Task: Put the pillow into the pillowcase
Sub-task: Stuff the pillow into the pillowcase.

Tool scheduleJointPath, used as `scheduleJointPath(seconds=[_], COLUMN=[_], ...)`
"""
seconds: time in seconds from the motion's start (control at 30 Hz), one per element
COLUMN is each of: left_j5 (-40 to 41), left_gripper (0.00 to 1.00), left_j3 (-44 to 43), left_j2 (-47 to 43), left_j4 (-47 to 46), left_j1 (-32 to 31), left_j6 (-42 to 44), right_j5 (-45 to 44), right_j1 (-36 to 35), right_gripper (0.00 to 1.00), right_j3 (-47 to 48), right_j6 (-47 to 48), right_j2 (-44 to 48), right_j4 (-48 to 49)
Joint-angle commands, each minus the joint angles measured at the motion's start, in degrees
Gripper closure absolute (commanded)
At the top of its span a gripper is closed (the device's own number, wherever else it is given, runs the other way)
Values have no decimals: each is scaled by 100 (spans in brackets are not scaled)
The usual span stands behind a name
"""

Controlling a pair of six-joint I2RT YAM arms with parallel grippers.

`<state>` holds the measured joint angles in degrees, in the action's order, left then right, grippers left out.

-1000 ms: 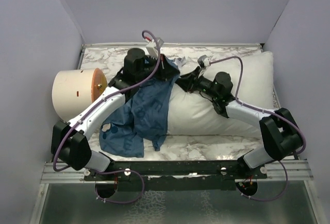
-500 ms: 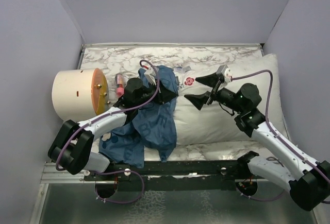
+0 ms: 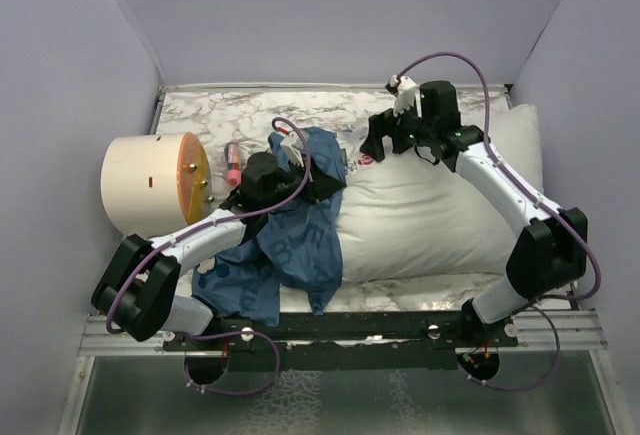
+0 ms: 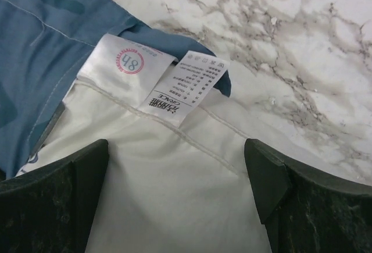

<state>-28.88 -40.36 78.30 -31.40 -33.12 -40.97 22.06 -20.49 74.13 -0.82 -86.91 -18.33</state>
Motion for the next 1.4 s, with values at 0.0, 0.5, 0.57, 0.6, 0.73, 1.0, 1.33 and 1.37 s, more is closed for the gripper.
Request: scheduleJointPath(seconds=[0.0,0.5,0.57,0.6,0.73,1.0,1.33,1.37], left_j5=[-219,274,253,232,190,273,644,623], left_gripper=[100,100,100,100,100,100,100,98], left_j3=[125,-2451,-3156,-3488,-4582,-4141,-553,-330], left_j2=[-77,563,823,959,1396,1333,758,655], left_j4=[406,1289,1363,1386,1474,1119,76,28], left_j1=[-142,11,48,58,67,67,104,102], left_j6=[185,1037,1131,1191,1273,1533,1643,1604], right_j5=[168,658,441,317,-19,82,905,902], right_j1=[-25,-25,-17,-4,57,89,-281,-388], right_gripper=[2,99,99,99,99,99,99,99], right_j3=[814,1319,1635,1813,1931,-514,-4487,-4636], right_j6=[568,37,-63,-112,-197,-240,-1268,-1280], right_j2=[-677,-390,-309,-260,74,1591,2029,2033], right_j4=[-1726,-159,224,387,1159,3431,5841,5857])
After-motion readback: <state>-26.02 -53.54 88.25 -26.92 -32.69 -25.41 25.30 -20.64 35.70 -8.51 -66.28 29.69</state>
